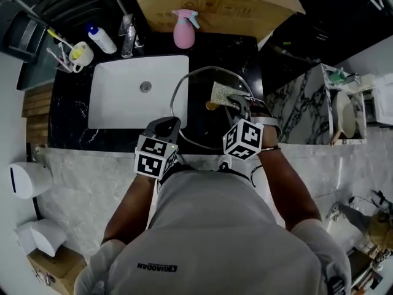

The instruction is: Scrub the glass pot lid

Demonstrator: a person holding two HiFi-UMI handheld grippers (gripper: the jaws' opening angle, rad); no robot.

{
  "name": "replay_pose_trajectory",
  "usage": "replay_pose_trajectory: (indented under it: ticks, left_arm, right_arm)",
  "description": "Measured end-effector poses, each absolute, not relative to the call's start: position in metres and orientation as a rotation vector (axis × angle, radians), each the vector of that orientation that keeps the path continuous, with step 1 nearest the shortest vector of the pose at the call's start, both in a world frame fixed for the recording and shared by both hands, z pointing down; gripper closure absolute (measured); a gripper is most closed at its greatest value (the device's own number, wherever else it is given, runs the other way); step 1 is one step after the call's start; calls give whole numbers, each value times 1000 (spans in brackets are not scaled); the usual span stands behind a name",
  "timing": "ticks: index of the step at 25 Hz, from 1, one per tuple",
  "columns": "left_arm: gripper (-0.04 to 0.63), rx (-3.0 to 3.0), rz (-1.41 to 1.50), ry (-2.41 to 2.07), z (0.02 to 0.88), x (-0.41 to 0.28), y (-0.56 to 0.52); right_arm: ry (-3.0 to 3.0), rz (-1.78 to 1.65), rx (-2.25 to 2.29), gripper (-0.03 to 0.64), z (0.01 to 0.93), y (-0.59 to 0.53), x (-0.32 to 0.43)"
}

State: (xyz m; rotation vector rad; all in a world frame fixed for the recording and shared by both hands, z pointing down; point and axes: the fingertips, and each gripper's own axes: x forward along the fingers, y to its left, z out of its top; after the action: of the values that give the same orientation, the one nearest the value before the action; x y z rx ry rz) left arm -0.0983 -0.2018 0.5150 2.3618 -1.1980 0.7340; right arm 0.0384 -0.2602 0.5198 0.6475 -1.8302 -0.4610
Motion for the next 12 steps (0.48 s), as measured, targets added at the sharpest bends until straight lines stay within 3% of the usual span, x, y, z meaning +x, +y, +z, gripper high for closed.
replay_pose_trajectory:
  ticks: [12]
  left_arm:
    - [580,2446,740,-1073,522,-125,-212]
  right_arm:
    - [-1723,-454,674,534,522,-246,12]
